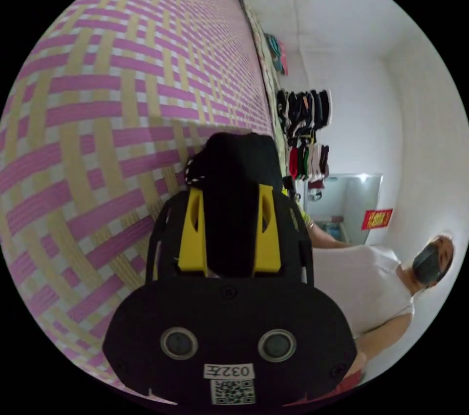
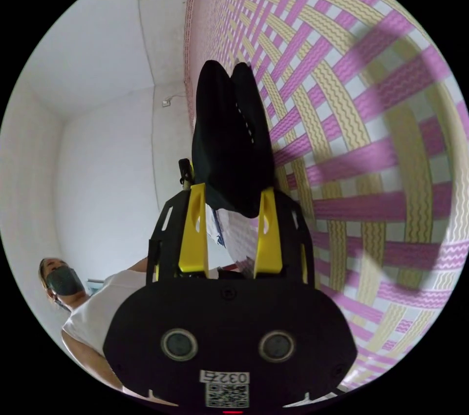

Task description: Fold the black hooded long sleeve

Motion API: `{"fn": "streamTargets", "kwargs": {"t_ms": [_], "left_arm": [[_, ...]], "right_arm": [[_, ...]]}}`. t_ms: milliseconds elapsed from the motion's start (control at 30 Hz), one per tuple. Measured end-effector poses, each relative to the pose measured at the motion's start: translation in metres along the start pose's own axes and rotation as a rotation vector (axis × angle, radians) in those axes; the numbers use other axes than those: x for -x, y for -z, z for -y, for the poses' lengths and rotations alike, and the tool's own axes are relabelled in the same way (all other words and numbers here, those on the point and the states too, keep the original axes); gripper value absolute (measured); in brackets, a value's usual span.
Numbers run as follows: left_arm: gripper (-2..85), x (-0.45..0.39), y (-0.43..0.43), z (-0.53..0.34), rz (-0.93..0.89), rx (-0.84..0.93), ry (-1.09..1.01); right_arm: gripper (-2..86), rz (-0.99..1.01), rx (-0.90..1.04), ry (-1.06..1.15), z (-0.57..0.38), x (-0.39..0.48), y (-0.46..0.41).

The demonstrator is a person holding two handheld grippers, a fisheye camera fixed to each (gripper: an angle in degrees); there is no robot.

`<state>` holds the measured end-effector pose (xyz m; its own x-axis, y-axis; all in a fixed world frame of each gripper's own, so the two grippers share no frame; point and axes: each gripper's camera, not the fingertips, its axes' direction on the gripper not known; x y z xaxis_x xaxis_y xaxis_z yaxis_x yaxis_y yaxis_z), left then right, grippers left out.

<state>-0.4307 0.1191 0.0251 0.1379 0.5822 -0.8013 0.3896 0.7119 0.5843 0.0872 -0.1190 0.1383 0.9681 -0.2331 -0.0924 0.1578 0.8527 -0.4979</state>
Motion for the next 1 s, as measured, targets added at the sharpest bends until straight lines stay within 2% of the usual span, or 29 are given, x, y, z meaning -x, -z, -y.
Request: {"fn": "streamTargets", "kwargs": {"t_ms": [100,467,700,867,1000], "left_arm": [[11.2,-0.012,-0.008,0.005,0.054,0.042,-0.103],[8.3,0.008,0.001,-0.002,-0.304,-0.053,-0.083],[5.6,0.002,0.016,-0.008,-0.379,-0.105,-0.039],[5.4,-0.033,0.017,-0.050,-0.643,-0.261,-0.126],[5.8,-0.069,0.002,-0.091,-0.808,-0.279,-0.141]], "right_arm": [[13.7,-0.012,0.008,0.028,-0.001,-0.004,0.000],[12.3,-0.044,0.035,0.098,-0.011,-0.018,-0.012],[8.5,0.038,0.032,-0.020,-0.023,-0.045,-0.016],[7.8,0.073,-0.101,0.072,-0.078,-0.032,-0.005],[7.7,0.131,-0.206,0.130,-0.141,-0.029,0.016]]}}
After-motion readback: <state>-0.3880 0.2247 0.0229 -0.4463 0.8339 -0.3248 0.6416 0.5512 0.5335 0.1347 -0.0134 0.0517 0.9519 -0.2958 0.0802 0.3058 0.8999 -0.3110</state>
